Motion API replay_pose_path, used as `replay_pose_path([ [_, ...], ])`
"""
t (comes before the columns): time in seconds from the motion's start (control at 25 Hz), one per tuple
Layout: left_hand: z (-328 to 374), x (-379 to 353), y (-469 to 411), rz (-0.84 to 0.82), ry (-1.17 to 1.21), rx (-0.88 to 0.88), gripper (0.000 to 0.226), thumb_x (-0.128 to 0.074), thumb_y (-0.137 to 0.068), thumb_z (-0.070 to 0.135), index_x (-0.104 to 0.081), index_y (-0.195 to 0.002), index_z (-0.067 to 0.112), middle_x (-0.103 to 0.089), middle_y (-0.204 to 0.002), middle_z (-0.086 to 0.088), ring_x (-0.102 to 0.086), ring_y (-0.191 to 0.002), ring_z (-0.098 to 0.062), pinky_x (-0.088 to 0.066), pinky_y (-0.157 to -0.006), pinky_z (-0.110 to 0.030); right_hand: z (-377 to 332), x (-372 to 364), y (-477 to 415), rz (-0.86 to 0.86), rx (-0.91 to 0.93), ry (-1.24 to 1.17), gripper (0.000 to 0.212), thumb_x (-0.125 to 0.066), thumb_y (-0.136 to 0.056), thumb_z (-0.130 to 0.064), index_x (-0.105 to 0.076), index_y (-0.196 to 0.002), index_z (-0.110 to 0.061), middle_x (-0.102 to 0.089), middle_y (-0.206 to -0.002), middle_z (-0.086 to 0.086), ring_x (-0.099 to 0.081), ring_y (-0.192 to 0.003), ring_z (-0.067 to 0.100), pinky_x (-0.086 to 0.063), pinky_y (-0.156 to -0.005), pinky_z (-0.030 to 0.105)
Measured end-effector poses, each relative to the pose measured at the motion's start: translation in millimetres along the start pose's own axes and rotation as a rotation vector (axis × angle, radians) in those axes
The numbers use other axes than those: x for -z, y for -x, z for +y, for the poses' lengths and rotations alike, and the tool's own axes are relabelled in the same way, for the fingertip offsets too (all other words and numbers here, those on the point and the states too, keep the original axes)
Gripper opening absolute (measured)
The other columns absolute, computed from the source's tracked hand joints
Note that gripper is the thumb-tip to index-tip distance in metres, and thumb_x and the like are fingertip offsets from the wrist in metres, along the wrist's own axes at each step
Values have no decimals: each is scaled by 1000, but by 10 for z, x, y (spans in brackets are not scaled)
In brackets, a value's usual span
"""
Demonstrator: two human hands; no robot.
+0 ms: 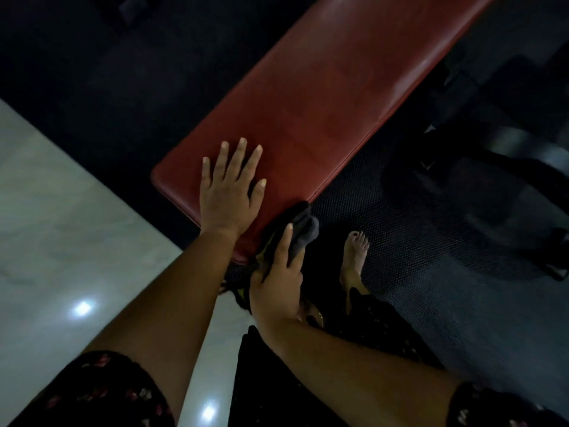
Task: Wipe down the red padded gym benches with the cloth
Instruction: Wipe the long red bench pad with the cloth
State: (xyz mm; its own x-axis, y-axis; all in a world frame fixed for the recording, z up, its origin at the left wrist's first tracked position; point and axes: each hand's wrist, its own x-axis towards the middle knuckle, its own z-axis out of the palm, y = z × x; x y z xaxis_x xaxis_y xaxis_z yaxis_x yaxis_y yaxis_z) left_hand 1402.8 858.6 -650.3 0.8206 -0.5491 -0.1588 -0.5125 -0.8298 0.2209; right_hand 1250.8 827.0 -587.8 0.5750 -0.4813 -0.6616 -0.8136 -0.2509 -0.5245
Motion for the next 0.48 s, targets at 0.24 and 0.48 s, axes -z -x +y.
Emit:
replay_pose_path([
  [0.24,-35,-20,133,-6,-13,7,62,-18,-98,54,-13,-157,33,-11,-165,1,-5,-152,-24,1,-120,-49,150,-96,143,-24,17,-156,92,-52,-95,-16,20,-146,-39,-1,-163,2,-30,-141,21,-39,-104,24],
  [0.48,-13,3,199,-32,-21,26,62,-23,-100,52,-7,-157,33,-4,-166,2,0,-152,-24,3,-120,-48,363,-162,352,-203,216,153,94,-48,-94,-18,25,-133,-62,4,-163,-3,-33,-140,25,-45,-103,33],
])
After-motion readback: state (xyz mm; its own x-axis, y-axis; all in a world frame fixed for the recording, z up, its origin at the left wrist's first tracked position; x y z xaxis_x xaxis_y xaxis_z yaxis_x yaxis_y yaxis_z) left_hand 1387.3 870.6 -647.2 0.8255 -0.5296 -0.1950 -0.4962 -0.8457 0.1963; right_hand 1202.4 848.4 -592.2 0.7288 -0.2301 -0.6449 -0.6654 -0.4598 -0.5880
